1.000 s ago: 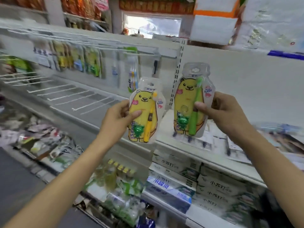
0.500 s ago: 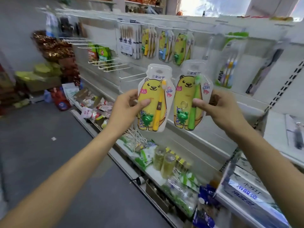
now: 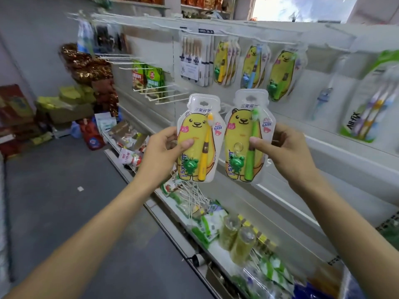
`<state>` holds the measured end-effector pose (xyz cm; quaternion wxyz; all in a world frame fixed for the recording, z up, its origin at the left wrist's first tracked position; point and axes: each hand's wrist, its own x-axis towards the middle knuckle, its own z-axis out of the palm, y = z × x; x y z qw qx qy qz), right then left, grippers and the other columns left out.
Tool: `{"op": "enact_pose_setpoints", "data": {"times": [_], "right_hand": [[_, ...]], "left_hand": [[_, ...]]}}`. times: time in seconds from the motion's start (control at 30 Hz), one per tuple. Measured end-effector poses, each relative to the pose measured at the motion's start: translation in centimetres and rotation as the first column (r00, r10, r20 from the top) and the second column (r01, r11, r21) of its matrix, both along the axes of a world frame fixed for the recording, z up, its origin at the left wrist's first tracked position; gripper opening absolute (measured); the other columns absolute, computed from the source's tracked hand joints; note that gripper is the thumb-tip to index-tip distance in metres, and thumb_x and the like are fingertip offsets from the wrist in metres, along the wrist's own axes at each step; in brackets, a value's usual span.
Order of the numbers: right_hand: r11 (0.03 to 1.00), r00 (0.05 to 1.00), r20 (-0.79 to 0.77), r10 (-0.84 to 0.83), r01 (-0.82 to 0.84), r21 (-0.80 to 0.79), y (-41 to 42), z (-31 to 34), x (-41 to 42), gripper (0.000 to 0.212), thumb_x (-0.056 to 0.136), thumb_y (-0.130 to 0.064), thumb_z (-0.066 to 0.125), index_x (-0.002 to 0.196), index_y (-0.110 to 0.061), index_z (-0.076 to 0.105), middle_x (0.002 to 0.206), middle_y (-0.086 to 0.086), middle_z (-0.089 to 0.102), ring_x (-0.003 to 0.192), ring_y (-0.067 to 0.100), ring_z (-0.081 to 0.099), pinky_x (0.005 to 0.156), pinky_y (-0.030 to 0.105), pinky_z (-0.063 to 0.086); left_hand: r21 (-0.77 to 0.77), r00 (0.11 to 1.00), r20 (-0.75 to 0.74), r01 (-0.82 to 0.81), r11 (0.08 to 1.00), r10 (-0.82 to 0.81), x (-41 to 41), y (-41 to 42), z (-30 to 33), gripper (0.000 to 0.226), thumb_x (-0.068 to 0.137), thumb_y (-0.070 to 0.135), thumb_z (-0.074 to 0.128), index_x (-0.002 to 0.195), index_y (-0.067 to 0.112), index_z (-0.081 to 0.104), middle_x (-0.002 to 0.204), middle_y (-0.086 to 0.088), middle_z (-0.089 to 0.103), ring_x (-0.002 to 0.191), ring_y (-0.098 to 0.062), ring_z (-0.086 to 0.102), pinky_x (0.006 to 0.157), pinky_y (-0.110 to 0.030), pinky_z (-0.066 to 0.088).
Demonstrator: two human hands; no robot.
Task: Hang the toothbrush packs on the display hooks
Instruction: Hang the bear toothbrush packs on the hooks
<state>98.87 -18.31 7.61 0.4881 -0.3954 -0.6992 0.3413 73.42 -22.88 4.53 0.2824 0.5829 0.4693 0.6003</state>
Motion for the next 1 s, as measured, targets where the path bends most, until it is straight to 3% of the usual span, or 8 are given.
{"op": "enact_pose_setpoints", "data": {"times": [0.07, 0.2, 0.33, 0.47, 0.57, 0.8, 0.9, 1.0], "right_hand": [[1.0, 1.0, -0.012, -0.02, 0.02, 0.009, 2.2, -0.1, -0.8, 0.015, 0.088, -0.014, 0.073, 0.101, -0.022, 0.074, 0.095, -0.005, 0.078, 0.09, 0.013, 0.074, 0.079, 0.026, 0.058], [0.998, 0.998, -0.037, -0.055, 0.056, 0.018, 6.1, 0.3, -2.3, 0.012, 0.091, -0.022, 0.07, 0.101, -0.026, 0.073, 0.097, -0.01, 0.078, 0.091, 0.009, 0.073, 0.08, 0.029, 0.059], [0.994, 0.992, -0.071, -0.106, 0.108, 0.024, 9.1, 0.9, -3.8, 0.013, 0.091, -0.023, 0.069, 0.102, -0.027, 0.073, 0.099, -0.008, 0.078, 0.093, 0.012, 0.074, 0.083, 0.037, 0.061], [0.983, 0.984, -0.075, -0.16, 0.166, 0.084, 10.6, 1.5, -4.6, 0.014, 0.092, -0.017, 0.069, 0.098, -0.028, 0.073, 0.095, -0.012, 0.078, 0.088, 0.008, 0.074, 0.076, 0.025, 0.06], [0.968, 0.97, -0.086, -0.226, 0.234, 0.096, 11.5, 2.0, -5.0, 0.014, 0.092, -0.016, 0.069, 0.099, -0.027, 0.072, 0.093, -0.015, 0.077, 0.086, 0.006, 0.073, 0.072, 0.019, 0.056], [0.901, 0.899, -0.199, -0.39, 0.417, 0.118, 11.7, 3.0, -7.2, 0.013, 0.091, -0.014, 0.068, 0.102, -0.02, 0.072, 0.096, -0.003, 0.078, 0.09, 0.016, 0.074, 0.08, 0.031, 0.06], [0.863, 0.862, -0.238, -0.447, 0.486, 0.139, 11.7, 3.6, -8.9, 0.015, 0.092, -0.012, 0.067, 0.102, -0.021, 0.072, 0.094, -0.009, 0.078, 0.087, 0.01, 0.073, 0.077, 0.027, 0.059], [0.829, 0.829, -0.257, -0.496, 0.541, 0.146, 11.7, 4.2, -10.8, 0.015, 0.093, -0.01, 0.066, 0.102, -0.021, 0.071, 0.093, -0.008, 0.078, 0.086, 0.011, 0.073, 0.078, 0.029, 0.058]], "left_hand": [[-0.007, 1.0, 0.014, 0.0, 1.0, 0.0, -1.0, 2.6, 0.2, 0.018, 0.091, 0.012, 0.067, 0.108, 0.019, 0.07, 0.101, 0.007, 0.077, 0.095, -0.01, 0.072, 0.069, -0.017, 0.055], [-0.018, 1.0, 0.004, 0.008, 1.0, -0.008, -2.9, 7.5, 0.6, 0.02, 0.091, 0.015, 0.068, 0.111, 0.014, 0.071, 0.105, 0.003, 0.076, 0.1, -0.016, 0.071, 0.087, -0.027, 0.057], [-0.04, 0.997, 0.049, 0.054, 0.998, -0.052, -4.3, 11.2, 1.0, 0.02, 0.09, 0.012, 0.068, 0.11, 0.012, 0.071, 0.104, 0.002, 0.077, 0.097, -0.02, 0.072, 0.083, -0.028, 0.059], [-0.031, 0.991, 0.054, 0.121, 0.992, -0.119, -5.4, 14.6, 1.2, 0.022, 0.087, 0.016, 0.069, 0.11, 0.016, 0.071, 0.104, 0.002, 0.077, 0.095, -0.022, 0.073, 0.082, -0.035, 0.061], [-0.031, 0.977, 0.092, 0.194, 0.98, -0.191, -5.9, 17.1, 1.4, 0.024, 0.08, 0.022, 0.07, 0.104, 0.02, 0.071, 0.099, 0.003, 0.078, 0.09, -0.022, 0.074, 0.071, -0.035, 0.062], [-0.013, 0.921, 0.094, 0.382, 0.924, -0.379, -7.4, 21.9, 1.9, 0.025, 0.075, 0.027, 0.07, 0.1, 0.022, 0.071, 0.1, 0.0, 0.077, 0.095, -0.034, 0.069, 0.08, -0.041, 0.059], [-0.017, 0.885, 0.049, 0.463, 0.886, -0.462, -9.0, 24.0, 2.1, 0.025, 0.077, 0.029, 0.07, 0.101, 0.025, 0.072, 0.101, -0.002, 0.077, 0.099, -0.042, 0.065, 0.088, -0.054, 0.056], [0.011, 0.84, 0.029, 0.541, 0.841, -0.541, -10.6, 26.4, 2.2, 0.018, 0.079, 0.031, 0.077, 0.098, 0.032, 0.076, 0.1, -0.003, 0.077, 0.096, -0.043, 0.066, 0.083, -0.053, 0.057]]}}
